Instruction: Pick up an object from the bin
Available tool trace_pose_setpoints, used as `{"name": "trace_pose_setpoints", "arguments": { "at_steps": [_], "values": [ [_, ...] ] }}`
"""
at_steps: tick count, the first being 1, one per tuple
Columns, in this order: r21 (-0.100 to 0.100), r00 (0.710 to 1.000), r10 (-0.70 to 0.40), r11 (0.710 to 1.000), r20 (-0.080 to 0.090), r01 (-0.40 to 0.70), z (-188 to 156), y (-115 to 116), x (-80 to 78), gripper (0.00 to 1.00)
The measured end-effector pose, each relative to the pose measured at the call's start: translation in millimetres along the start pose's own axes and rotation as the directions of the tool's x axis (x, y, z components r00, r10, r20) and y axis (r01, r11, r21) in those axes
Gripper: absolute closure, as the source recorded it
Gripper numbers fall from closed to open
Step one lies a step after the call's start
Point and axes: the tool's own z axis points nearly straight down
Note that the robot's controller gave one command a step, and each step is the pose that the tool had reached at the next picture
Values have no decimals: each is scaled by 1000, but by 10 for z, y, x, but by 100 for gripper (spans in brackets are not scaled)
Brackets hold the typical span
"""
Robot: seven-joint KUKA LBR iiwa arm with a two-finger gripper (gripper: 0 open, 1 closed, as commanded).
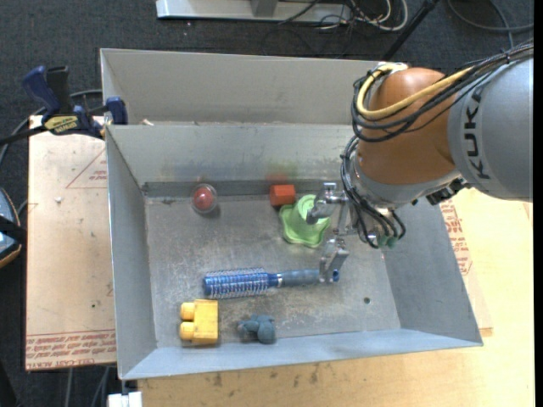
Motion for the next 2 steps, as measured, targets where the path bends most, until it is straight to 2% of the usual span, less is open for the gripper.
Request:
{"name": "trace_pose_setpoints", "arguments": {
  "at_steps": [1, 2],
  "values": [
    [4, 963, -270, 963, 13, 270, 1268, 678, 11, 0],
    [1, 976, -218, 976, 10, 218, 987, 828, 134, 0]
  ]
}}
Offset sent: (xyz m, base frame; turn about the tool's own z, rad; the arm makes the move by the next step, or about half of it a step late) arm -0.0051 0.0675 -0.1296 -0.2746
